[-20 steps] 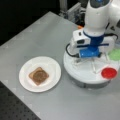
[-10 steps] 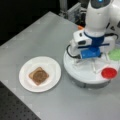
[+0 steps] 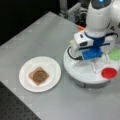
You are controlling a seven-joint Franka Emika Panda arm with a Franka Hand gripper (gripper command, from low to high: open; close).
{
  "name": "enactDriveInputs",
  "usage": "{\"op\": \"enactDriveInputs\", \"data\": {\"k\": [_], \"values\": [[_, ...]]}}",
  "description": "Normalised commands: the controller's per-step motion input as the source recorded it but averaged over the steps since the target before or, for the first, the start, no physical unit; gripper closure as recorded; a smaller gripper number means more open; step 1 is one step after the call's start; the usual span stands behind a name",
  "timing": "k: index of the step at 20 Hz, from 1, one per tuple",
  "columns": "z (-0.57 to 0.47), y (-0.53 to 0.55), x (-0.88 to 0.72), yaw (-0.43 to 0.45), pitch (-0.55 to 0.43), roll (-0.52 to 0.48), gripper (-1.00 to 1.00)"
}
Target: Ingredient selection for cheeseburger or sandwich
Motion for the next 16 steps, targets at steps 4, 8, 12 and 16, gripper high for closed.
{"op": "enactDriveInputs", "data": {"k": [4, 8, 12, 16], "values": [[-0.08, -0.02, -0.06, 0.271, -0.01, -0.018, -1.0], [-0.08, -0.04, -0.04, 0.289, -0.015, -0.025, -1.0], [-0.08, -0.05, -0.04, 0.299, -0.015, -0.035, -1.0], [-0.08, -0.05, -0.04, 0.308, -0.011, -0.019, -1.0]]}}
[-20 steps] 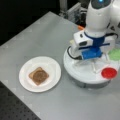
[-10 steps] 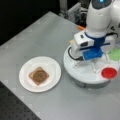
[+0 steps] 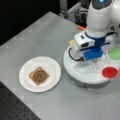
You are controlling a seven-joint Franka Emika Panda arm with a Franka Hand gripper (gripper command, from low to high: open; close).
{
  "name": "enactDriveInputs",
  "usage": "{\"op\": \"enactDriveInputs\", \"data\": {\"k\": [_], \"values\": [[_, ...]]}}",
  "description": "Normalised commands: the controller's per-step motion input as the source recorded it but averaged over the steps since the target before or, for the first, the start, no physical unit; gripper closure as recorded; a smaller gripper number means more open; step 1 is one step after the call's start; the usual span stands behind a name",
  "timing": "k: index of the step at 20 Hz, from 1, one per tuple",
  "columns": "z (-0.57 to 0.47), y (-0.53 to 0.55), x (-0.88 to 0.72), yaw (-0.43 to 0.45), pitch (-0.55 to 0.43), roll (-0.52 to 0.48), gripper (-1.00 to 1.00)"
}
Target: Ingredient selection for cheeseburger or sandwich
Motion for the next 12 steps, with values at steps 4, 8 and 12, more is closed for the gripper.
{"op": "enactDriveInputs", "data": {"k": [4, 8, 12], "values": [[-0.07, -0.06, -0.03, 0.299, -0.017, -0.006, -1.0], [-0.04, -0.09, -0.04, 0.274, -0.02, 0.002, -1.0], [-0.02, -0.1, -0.06, 0.253, -0.02, 0.009, -1.0]]}}
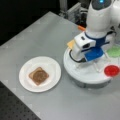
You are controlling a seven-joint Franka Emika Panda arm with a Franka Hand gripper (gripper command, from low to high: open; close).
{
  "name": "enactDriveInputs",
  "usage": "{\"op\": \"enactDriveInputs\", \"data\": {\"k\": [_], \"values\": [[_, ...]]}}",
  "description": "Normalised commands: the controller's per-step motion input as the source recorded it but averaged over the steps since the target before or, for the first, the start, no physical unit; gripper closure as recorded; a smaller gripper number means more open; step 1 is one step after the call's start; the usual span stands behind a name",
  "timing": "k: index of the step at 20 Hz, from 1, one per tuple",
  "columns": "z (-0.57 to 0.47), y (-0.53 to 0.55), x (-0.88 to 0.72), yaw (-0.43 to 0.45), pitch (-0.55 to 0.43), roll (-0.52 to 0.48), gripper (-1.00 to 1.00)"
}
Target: Ingredient selection for cheeseburger or sandwich
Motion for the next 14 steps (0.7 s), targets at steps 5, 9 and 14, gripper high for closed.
{"op": "enactDriveInputs", "data": {"k": [5, 9, 14], "values": [[-0.02, -0.09, -0.07, 0.236, -0.026, 0.001, -1.0], [-0.01, -0.07, -0.06, 0.224, -0.011, 0.011, -1.0], [0.04, -0.03, -0.06, 0.17, 0.018, 0.015, -1.0]]}}
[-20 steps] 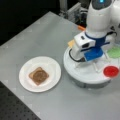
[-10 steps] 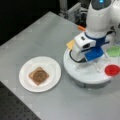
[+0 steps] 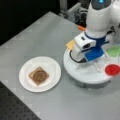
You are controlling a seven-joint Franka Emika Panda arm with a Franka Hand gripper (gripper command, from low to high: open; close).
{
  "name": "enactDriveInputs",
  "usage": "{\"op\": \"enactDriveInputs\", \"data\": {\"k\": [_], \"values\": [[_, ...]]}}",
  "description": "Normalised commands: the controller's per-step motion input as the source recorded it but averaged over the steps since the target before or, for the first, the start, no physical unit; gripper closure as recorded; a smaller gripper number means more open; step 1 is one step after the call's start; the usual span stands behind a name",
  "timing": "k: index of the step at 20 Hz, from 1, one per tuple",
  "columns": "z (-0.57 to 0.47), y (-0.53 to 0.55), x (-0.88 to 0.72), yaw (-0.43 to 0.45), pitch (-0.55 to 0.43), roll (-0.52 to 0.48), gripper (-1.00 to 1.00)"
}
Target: Ingredient selection for cheeseburger or sandwich
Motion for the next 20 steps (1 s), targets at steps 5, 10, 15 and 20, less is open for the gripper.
{"op": "enactDriveInputs", "data": {"k": [5, 10, 15, 20], "values": [[0.16, 0.04, -0.07, 0.072, 0.092, 0.037, -1.0], [0.15, 0.07, 0.0, 0.005, 0.081, 0.051, -1.0], [0.15, 0.04, 0.07, -0.028, 0.107, 0.087, -1.0], [0.3, -0.02, 0.1, -0.227, 0.141, 0.167, -1.0]]}}
